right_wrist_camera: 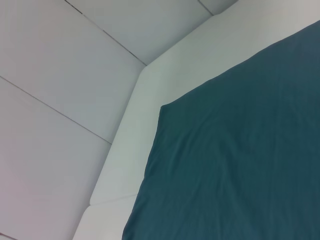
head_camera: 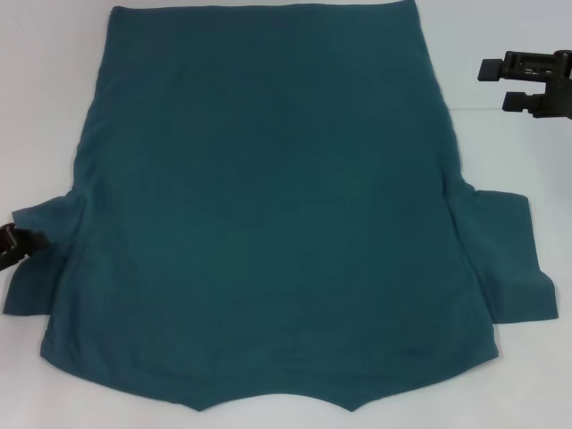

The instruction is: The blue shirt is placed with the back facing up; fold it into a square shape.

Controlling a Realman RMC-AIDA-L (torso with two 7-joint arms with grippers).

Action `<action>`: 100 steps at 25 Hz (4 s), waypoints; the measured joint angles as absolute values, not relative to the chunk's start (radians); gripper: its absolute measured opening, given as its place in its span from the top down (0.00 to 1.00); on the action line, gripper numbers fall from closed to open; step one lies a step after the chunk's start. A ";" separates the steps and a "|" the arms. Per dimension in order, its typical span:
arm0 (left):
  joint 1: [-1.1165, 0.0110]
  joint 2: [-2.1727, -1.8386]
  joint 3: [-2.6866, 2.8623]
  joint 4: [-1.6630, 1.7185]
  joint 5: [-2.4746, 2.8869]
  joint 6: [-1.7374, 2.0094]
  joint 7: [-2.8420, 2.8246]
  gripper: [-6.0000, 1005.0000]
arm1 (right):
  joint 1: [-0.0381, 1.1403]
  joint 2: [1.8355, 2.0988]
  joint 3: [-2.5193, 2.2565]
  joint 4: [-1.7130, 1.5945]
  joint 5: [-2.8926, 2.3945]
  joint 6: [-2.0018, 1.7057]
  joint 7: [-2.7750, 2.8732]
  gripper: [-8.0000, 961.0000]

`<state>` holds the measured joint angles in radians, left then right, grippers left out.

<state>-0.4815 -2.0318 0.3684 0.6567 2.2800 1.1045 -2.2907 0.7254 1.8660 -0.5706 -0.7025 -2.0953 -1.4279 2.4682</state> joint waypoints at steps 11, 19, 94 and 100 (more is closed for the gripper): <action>-0.494 -2.028 0.409 0.715 2.360 1.102 -2.281 0.98 | 0.724 1.865 -0.571 -0.701 -2.095 -1.427 2.468 0.04; -0.513 -2.020 0.475 0.839 2.495 1.114 -2.319 0.99 | 0.722 1.865 -0.571 -0.698 -2.095 -1.430 2.468 0.04; -0.823 -1.921 0.798 1.042 2.858 1.429 -2.855 0.99 | 0.696 1.864 -0.581 -0.684 -2.103 -1.429 2.462 0.04; -0.855 -1.943 0.806 1.035 2.858 1.476 -2.881 0.99 | 0.694 1.864 -0.581 -0.677 -2.103 -1.425 2.461 0.04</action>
